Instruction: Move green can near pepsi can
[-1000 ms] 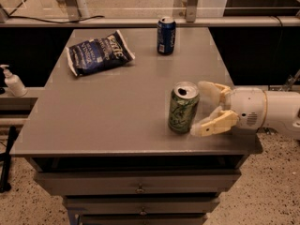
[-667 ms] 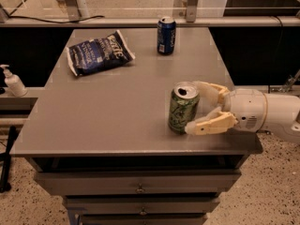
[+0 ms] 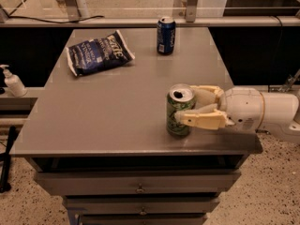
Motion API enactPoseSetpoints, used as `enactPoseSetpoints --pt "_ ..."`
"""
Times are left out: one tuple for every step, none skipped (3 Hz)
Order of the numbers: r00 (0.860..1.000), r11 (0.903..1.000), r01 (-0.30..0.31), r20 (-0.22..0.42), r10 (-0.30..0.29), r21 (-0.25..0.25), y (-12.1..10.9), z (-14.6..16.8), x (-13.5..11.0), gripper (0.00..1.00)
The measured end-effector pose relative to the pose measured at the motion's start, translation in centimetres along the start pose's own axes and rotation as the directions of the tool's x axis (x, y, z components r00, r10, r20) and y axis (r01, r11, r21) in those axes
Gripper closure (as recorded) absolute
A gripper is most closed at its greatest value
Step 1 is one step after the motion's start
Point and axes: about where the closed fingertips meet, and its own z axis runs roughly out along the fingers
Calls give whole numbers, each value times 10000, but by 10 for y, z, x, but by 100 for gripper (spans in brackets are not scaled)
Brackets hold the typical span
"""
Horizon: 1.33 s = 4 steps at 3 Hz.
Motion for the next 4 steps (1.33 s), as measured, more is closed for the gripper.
enactPoseSetpoints --pt "9978 9996 281 -602 -278 46 4 6 -2 86" --pt "9911 9963 729 -1145 -672 458 -25 4 -12 100" --pt "9911 9963 729 -1145 -673 456 -25 4 -12 100" --pt "9873 9885 1281 -1043 -1196 798 -43 6 -21 100"
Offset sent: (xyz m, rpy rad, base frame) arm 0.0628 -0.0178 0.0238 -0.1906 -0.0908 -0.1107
